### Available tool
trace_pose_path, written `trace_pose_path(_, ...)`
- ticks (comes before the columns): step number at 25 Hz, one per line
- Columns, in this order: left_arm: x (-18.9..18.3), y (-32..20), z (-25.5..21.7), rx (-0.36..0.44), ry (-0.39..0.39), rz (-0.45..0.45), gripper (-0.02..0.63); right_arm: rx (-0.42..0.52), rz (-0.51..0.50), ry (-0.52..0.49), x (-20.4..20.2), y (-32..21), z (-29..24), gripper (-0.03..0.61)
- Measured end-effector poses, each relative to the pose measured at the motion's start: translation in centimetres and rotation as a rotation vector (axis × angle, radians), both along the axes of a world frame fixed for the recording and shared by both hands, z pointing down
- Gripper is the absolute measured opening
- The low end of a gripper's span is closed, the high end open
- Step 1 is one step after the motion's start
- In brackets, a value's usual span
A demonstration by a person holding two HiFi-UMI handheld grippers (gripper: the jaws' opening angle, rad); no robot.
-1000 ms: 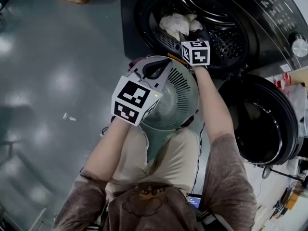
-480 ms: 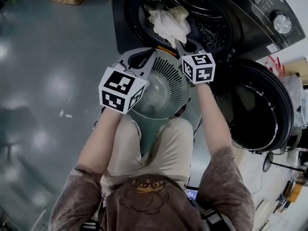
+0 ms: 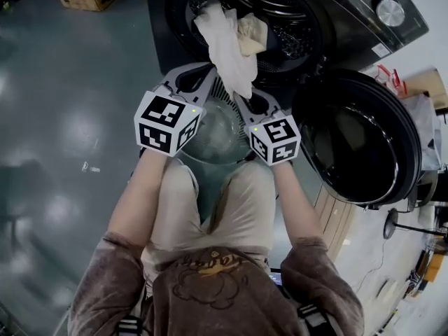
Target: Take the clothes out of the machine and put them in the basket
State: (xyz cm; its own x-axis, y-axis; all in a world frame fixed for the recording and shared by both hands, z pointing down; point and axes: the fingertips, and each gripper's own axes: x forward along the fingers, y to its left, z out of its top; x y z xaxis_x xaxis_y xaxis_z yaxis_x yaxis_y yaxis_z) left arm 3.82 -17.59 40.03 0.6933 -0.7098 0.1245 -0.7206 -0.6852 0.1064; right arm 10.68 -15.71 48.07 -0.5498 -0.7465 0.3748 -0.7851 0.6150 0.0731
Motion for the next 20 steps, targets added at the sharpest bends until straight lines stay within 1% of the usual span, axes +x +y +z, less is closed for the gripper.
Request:
trace_pose_path(2,0.0,-0.1,0.0,0.0,0.002,-0.005,0.006,-0.019,-0.024,-0.013,-0.6,1.9,0.4,0.034)
trace_pose_path(6,0.4,-0.1,0.0,0.002,0.002,0.0,0.008,-0.053,-0.061,-0.006,-1.4,5.1,1.4,0.034)
trace_pose_path(9,0.4,0.0,-0.1,0.012,-0.006,0.002,0.008,-0.064,-0.051,-0.023,-1.2,6.0,1.7,0.035)
trace_pose_path(12,0.4,0.0,-0.2,0.015,-0.002,-0.005,0.006,-0.035,-0.019,-0.023,-0.5,5.9,1.6,0.047)
trace_pose_path(13,0.4,0.0,-0.2,0.016,-0.001,-0.008,0.008,-0.029,-0.008,-0.022,-0.3,5.7,1.6,0.076)
trace_pose_path(15,0.3,0.0,-0.2,0.019,0.0,-0.013,0.006,-0.032,0.003,-0.03,0.0,5.4,1.6,0.191)
trace_pose_path(16,0.2,0.0,-0.2,0.019,0.002,-0.015,0.008,-0.033,0.006,-0.034,0.2,5.2,1.5,0.225)
trace_pose_path(20,-0.1,-0.2,-0.2,0.017,0.009,-0.023,0.007,-0.016,0.016,-0.043,0.6,3.8,0.8,0.256)
